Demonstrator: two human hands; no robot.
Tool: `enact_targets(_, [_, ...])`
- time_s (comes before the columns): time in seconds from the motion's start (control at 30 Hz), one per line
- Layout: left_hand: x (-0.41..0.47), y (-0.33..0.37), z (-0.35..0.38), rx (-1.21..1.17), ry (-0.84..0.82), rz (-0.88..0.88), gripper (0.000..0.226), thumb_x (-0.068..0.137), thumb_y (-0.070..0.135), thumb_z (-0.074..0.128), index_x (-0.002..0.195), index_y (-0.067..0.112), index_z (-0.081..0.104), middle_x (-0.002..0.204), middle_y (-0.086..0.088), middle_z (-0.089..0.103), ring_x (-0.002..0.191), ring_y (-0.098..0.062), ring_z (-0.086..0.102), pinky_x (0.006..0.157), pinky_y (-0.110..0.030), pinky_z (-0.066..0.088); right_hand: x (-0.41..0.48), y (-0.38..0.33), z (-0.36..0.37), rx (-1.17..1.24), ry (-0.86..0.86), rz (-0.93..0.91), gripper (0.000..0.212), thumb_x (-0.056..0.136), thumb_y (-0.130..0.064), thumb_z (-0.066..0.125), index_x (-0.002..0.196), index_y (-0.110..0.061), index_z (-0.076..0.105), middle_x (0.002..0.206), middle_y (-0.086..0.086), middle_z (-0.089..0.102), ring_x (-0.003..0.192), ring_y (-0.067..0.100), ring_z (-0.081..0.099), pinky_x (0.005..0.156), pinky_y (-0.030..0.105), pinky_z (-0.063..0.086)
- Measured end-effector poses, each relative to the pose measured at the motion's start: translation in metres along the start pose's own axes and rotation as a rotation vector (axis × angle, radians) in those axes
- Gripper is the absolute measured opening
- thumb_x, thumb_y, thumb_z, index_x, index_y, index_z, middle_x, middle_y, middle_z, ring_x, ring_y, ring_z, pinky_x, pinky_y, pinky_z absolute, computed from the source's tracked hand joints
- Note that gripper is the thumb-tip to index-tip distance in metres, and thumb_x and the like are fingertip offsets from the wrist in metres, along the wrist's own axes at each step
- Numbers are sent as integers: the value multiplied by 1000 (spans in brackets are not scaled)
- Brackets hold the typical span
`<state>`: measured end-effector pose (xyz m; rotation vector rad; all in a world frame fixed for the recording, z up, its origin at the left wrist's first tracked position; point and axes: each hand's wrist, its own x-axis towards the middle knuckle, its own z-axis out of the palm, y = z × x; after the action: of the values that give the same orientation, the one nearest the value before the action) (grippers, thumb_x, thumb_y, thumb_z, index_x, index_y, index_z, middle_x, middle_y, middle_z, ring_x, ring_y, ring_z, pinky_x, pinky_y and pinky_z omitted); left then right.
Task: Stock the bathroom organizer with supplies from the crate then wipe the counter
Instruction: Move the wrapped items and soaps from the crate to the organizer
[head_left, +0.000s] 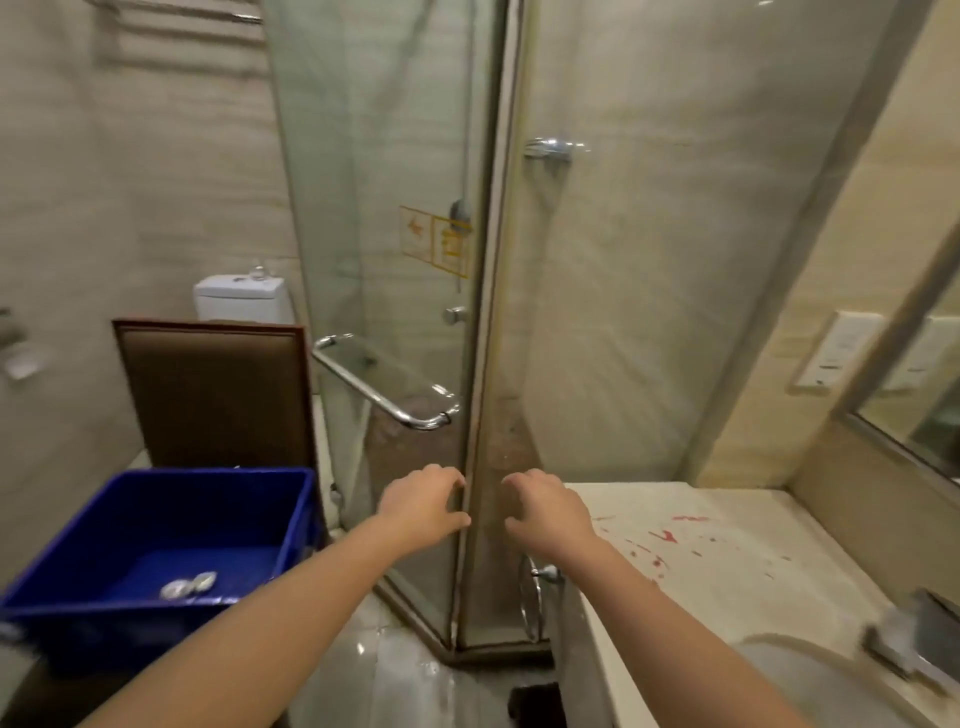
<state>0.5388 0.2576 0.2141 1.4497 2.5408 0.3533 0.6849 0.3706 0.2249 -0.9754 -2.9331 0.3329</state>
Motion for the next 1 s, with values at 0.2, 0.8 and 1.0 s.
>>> enact_targets(0.2, [-37,-37,-4,-23,29,-203,56,86,50,65,136,31,46,132,7,52,114,-14,56,88,-36,50,20,-34,23,59,-70,-190,56,84,-29,55,139,-25,46,136,1,49,128,24,46,100,36,42])
enact_targets(0.8, [-117,-163,-5,-89,99,-594,53,84,51,65,131,32,50,129,9,54,112,-14,57,95,-38,48,63,-177,80,150,-205,-535,44,83,-26,54,127,-26,55,126,-1,56,119,22,51,94,38,48])
enact_targets(1.0, [-124,-242,-9,-88,85,-596,51,86,50,64,131,32,49,133,9,52,116,-13,55,92,-34,50,88,-245,112,140,-235,-525,55,85,-25,57,139,-26,47,133,-2,52,121,21,50,95,36,47])
